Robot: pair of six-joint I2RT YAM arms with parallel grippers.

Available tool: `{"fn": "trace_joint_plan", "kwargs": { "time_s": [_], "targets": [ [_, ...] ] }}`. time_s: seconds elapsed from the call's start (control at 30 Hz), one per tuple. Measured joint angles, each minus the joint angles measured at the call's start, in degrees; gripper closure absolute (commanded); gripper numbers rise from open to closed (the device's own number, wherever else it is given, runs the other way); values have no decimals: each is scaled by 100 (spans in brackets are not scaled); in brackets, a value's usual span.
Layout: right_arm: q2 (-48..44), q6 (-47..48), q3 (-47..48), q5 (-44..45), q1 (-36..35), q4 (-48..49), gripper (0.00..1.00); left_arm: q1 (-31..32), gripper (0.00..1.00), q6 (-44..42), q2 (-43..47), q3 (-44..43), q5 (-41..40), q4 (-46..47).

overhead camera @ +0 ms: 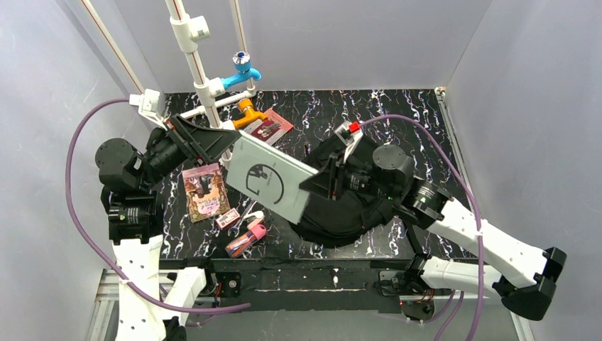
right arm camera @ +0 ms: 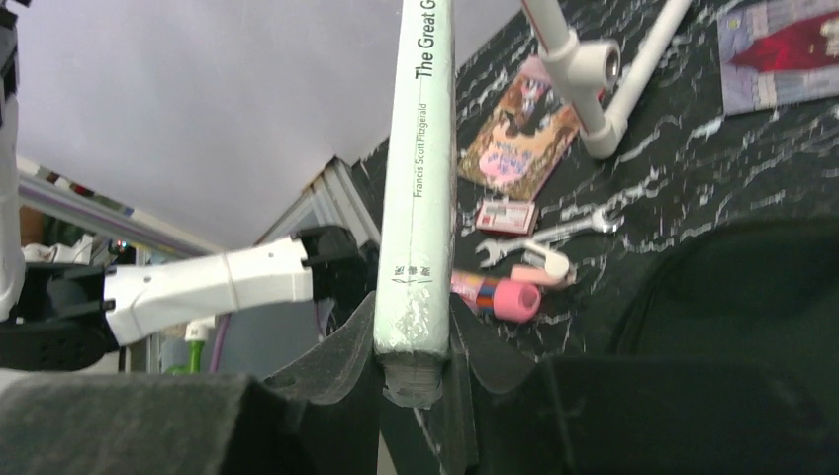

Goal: Pack the student bag
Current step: Pick up the book from the center of the board.

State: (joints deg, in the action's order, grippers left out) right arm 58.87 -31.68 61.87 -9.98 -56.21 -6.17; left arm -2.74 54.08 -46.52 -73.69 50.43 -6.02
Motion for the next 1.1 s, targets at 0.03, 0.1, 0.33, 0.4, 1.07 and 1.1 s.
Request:
{"fn": "trace_joint_plan", "kwargs": {
  "time_s": [0.03,0.1,0.33,0.4,1.07,1.1],
  "targets": [
    [-157,-4,-92,-68,39,-146,99,2,23,-136,70,70,-85,-238],
    [-343,-35,-273,-221,109,-356,99,15,24,-452,133,190,-227,-697],
    [-151,-127,-557,-1440,905,-1147,99,22,20,-2205,304,1259,-643,-2551],
    [57,-249,-562,-2020,1314,-1119,99,24,18,-2616,422,1609,-452,-2892],
    [603,-3008,-1228,-5075,2658,2739,99,35,30,-981,848,2730,960,-1834],
    [688,-3067,-1228,-5204,2656,2837,99,61,35,-870,837,2730,1069,-1679]
  ]
}}
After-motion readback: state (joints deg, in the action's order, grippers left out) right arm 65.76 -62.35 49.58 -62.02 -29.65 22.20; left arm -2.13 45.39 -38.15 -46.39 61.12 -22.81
